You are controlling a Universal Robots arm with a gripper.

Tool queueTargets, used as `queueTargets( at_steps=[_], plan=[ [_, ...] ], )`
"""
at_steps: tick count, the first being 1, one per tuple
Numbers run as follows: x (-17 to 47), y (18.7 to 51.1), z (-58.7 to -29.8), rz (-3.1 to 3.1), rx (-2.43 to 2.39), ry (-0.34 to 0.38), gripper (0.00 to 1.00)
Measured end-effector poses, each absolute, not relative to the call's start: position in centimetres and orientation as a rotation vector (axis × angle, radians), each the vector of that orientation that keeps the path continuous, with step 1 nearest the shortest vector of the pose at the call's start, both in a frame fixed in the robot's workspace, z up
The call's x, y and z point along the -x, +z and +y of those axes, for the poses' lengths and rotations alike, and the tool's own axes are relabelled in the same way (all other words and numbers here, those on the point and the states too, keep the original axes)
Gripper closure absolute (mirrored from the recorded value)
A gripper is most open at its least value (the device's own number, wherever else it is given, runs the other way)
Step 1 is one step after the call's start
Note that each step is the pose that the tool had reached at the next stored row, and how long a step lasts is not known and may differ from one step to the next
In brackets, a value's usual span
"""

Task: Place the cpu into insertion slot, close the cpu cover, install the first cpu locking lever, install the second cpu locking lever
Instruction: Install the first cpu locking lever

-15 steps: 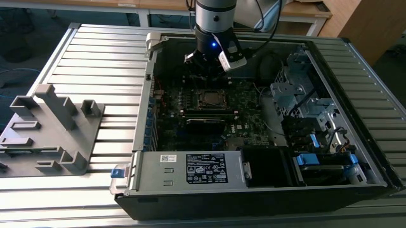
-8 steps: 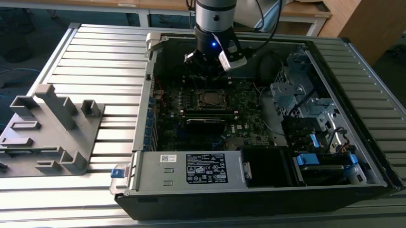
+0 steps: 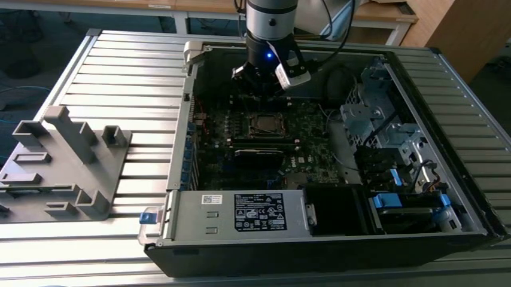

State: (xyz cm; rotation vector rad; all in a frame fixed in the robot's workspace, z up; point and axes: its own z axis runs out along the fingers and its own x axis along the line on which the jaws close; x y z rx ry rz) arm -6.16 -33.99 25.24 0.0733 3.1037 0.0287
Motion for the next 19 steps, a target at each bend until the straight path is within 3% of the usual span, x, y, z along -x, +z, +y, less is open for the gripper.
queueTargets(
  at_steps=[19],
  plan=[
    [8.7, 25.2, -34.0, 3.100, -0.073, 0.029, 0.89]
  ],
)
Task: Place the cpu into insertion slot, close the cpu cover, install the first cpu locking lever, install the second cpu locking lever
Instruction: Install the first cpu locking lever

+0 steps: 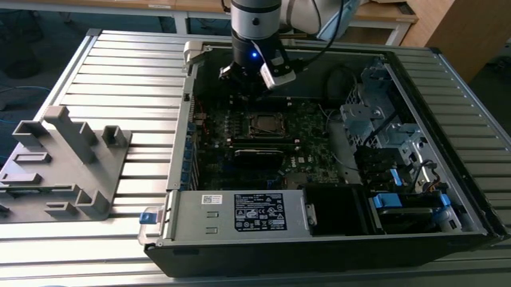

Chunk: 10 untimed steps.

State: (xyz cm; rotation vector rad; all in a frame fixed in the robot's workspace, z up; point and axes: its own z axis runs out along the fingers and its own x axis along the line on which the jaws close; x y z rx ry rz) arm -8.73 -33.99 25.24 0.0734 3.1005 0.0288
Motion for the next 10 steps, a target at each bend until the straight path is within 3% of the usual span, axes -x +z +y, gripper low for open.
queueTargets(
  at_steps=[10],
  plan=[
    [9.9, 25.2, -34.0, 3.098, -0.073, 0.029, 0.89]
  ],
)
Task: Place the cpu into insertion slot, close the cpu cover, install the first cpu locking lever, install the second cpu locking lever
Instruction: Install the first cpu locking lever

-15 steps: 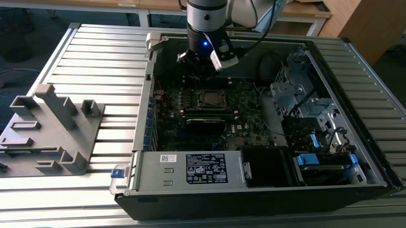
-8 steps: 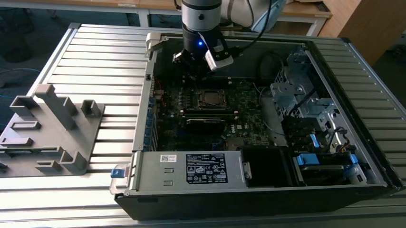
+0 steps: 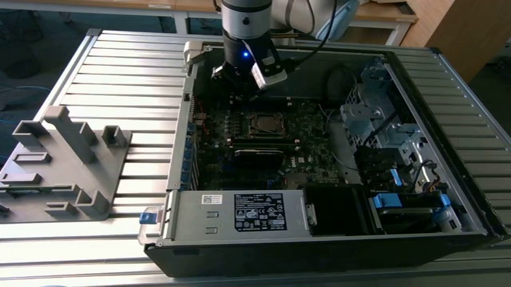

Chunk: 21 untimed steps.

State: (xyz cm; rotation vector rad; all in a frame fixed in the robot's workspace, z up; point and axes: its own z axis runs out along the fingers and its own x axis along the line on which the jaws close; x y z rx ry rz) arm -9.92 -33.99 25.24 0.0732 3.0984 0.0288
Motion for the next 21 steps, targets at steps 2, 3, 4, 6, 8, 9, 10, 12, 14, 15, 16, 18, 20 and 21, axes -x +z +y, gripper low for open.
queueTargets(
  at_steps=[2, 3, 4, 6, 8, 9, 10, 12, 14, 15, 16, 18, 20, 21],
  plan=[
    [9.93, 25.24, -33.99, 3.098, -0.073, 0.029, 0.89],
    [9.93, 25.24, -33.99, 3.098, -0.073, 0.029, 0.89],
    [9.93, 25.24, -33.99, 3.098, -0.073, 0.029, 0.89],
    [9.93, 25.24, -33.99, 3.098, -0.073, 0.029, 0.89],
    [9.94, 25.24, -33.99, 3.098, -0.073, 0.029, 0.89],
    [9.94, 25.24, -33.99, 3.098, -0.073, 0.029, 0.89],
    [9.98, 25.23, -33.99, 3.098, -0.074, 0.029, 0.89],
    [10.12, 25.23, -34.00, 3.098, -0.073, 0.029, 0.89],
    [10.36, 25.22, -33.99, 3.098, -0.073, 0.029, 0.89],
    [10.47, 25.22, -33.99, 3.098, -0.073, 0.029, 0.89],
    [10.57, 25.22, -33.99, 3.098, -0.073, 0.029, 0.89],
    [10.79, 25.21, -33.99, 3.098, -0.073, 0.029, 0.89],
    [10.89, 25.21, -33.98, 3.098, -0.073, 0.029, 0.89],
    [10.89, 25.21, -33.98, 3.098, -0.073, 0.029, 0.89]
  ],
)
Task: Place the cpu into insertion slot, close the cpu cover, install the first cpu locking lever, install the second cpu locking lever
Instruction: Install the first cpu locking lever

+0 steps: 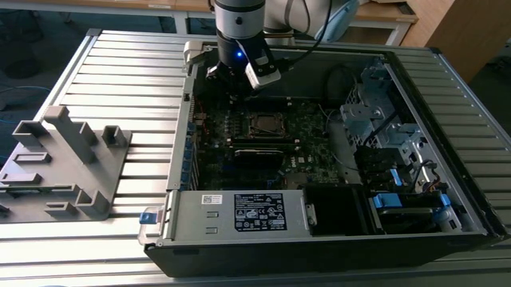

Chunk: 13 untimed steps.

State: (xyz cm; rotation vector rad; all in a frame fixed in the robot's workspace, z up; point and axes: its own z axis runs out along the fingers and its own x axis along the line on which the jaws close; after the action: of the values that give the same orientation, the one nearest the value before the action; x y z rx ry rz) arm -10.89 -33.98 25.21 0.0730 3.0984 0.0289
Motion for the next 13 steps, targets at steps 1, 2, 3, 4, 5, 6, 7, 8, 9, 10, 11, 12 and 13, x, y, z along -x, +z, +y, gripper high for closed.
queueTargets(
  at_steps=[1, 2, 3, 4, 5, 6, 7, 8, 9, 10, 11, 12, 13],
  plan=[
    [10.91, 25.21, -33.99, 3.098, -0.073, 0.029, 0.89],
    [10.92, 25.21, -33.99, 3.098, -0.073, 0.029, 0.89],
    [10.92, 25.21, -33.99, 3.098, -0.073, 0.029, 0.89],
    [10.93, 25.21, -33.99, 3.098, -0.073, 0.029, 0.89],
    [10.95, 25.21, -33.99, 3.098, -0.073, 0.029, 0.89],
    [10.99, 25.21, -33.99, 3.098, -0.073, 0.029, 0.89],
    [11.03, 25.21, -33.99, 3.098, -0.073, 0.029, 0.89],
    [11.08, 25.21, -33.99, 3.098, -0.073, 0.029, 0.89],
    [11.14, 25.21, -33.99, 3.098, -0.073, 0.029, 0.89],
    [11.20, 25.21, -33.99, 3.098, -0.073, 0.029, 0.89],
    [11.24, 25.21, -33.99, 3.098, -0.073, 0.029, 0.89],
    [11.25, 25.21, -33.99, 3.098, -0.073, 0.029, 0.89],
    [11.27, 25.21, -33.99, 3.098, -0.073, 0.029, 0.89]
  ],
)
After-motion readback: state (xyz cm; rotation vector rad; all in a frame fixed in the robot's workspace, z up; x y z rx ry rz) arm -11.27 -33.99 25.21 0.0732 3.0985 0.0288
